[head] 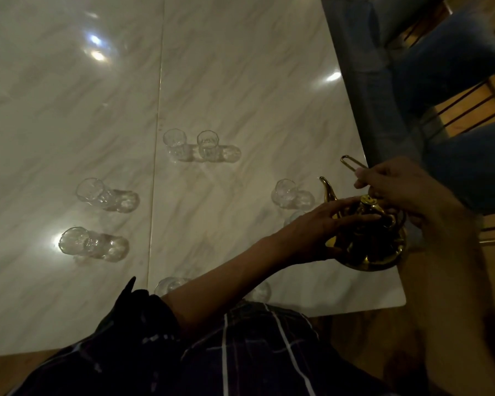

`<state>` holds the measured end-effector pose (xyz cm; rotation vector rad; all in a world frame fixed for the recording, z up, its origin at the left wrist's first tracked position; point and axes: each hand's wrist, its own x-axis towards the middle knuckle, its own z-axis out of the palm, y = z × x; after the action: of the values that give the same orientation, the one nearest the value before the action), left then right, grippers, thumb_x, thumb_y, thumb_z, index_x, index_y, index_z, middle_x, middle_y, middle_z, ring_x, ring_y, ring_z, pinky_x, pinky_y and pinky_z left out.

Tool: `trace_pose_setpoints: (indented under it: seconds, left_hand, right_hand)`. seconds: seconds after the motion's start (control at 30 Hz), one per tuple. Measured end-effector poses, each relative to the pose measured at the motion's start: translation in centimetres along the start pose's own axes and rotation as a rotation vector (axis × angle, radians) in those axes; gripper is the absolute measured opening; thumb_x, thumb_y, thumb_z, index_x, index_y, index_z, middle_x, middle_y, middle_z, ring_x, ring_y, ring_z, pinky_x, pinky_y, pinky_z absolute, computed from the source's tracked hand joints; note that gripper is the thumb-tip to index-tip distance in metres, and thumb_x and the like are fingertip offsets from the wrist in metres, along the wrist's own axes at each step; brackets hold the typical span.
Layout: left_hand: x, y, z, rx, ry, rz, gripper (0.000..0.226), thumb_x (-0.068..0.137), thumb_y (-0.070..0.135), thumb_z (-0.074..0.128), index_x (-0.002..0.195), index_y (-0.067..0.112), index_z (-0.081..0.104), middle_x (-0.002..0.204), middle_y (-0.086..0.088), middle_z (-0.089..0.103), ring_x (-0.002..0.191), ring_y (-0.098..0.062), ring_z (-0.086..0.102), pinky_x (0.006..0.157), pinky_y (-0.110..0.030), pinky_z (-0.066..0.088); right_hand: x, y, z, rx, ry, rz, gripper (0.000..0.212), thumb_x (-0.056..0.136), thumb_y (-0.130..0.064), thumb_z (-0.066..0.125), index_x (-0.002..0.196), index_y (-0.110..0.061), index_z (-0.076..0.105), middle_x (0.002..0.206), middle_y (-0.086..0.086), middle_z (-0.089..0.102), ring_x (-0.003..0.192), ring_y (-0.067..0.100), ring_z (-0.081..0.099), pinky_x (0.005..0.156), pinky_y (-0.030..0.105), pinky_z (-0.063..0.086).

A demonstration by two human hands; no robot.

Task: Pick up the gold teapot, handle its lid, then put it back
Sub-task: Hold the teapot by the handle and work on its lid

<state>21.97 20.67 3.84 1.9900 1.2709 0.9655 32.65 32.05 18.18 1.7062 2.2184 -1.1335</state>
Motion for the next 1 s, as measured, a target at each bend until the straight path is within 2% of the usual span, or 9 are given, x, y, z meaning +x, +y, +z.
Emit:
trace_pose_setpoints:
  seconds: [0.1,0.3,0.4,0.57,0.7,1.0]
  left_hand:
    - [-0.03,-0.09,0.03,0.011,0.005,0.011,0.081,0.085,0.019,0.082,0.157,0.019,0.043,0.167,-0.015,0.026,0.147,-0.035,0.038,0.107,-0.048,0.052]
    - [0.0,-0.26,0.11,0.019,-0.001,0.011,0.083,0.086,0.02,0.082,0.158,0.02,0.041,0.168,-0.014,0.024,0.148,-0.035,0.037,0.105,-0.051,0.054]
    - [0.01,-0.05,-0.14,0.004,-0.004,0.003,0.083,0.085,0.019,0.082,0.157,0.02,0.042,0.168,-0.015,0.024,0.148,-0.036,0.037,0.108,-0.047,0.051]
    - [-0.01,-0.19,0.05,0.013,-0.002,0.009,0.083,0.085,0.02,0.082,0.158,0.021,0.041,0.169,-0.013,0.023,0.149,-0.034,0.036,0.107,-0.047,0.052]
    - [0.11,-0.44,0.36,0.018,0.001,0.011,0.083,0.086,0.021,0.082,0.158,0.022,0.041,0.168,-0.013,0.023,0.148,-0.033,0.037,0.106,-0.048,0.052]
    - [-0.14,-1.0,0.73,0.019,-0.022,-0.015,0.082,0.086,0.021,0.082,0.158,0.021,0.041,0.168,-0.013,0.024,0.15,-0.034,0.035,0.109,-0.048,0.051]
  right_hand:
    - [0.0,-0.01,0.08,-0.006,0.01,0.002,0.028,0.1,-0.037,0.049,0.083,-0.023,0.067,0.086,0.003,0.06,0.08,0.014,0.058,0.062,0.029,0.044]
    - [-0.04,-0.04,0.07,0.012,0.0,0.015,0.028,0.1,-0.036,0.049,0.086,-0.021,0.068,0.086,0.003,0.06,0.082,0.016,0.059,0.068,0.032,0.048]
    - [-0.14,-0.13,0.03,0.018,0.007,0.014,0.028,0.1,-0.036,0.048,0.087,-0.02,0.068,0.085,0.003,0.059,0.081,0.016,0.057,0.071,0.034,0.048]
    - [-0.21,-0.04,0.02,0.024,0.015,0.009,0.028,0.1,-0.036,0.049,0.08,-0.024,0.065,0.087,0.005,0.059,0.082,0.017,0.058,0.065,0.03,0.047]
    - [-0.21,-0.01,-0.01,0.02,0.005,0.002,0.028,0.1,-0.035,0.048,0.082,-0.023,0.065,0.085,0.004,0.058,0.079,0.015,0.056,0.061,0.029,0.043]
    - [0.34,0.61,0.45,0.059,-0.003,0.008,0.028,0.1,-0.034,0.05,0.084,-0.02,0.067,0.082,0.005,0.059,0.078,0.016,0.058,0.063,0.03,0.046]
